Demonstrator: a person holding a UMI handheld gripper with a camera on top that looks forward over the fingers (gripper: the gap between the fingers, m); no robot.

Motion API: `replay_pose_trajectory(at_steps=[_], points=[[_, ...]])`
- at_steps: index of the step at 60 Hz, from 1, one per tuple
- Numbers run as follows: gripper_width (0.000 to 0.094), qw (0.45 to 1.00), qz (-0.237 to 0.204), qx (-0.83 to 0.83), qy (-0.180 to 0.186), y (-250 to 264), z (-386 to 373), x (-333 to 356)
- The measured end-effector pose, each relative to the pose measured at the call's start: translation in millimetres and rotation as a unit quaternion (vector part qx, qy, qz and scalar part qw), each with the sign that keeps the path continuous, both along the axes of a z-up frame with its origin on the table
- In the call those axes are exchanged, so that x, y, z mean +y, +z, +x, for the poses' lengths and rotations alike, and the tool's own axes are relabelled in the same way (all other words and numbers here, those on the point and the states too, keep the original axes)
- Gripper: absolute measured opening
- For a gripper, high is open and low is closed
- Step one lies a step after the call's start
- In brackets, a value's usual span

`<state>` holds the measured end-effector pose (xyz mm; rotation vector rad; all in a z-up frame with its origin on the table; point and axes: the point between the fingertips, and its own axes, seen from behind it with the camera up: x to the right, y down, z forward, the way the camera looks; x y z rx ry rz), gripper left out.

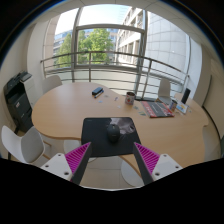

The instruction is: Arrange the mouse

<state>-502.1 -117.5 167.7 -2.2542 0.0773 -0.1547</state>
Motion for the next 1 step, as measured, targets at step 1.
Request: replay_pose_trajectory(at_steps=[1], points=[[0.0844,1.000,0.000,-0.001,0.001,-0.2,-0.9,-0.3]])
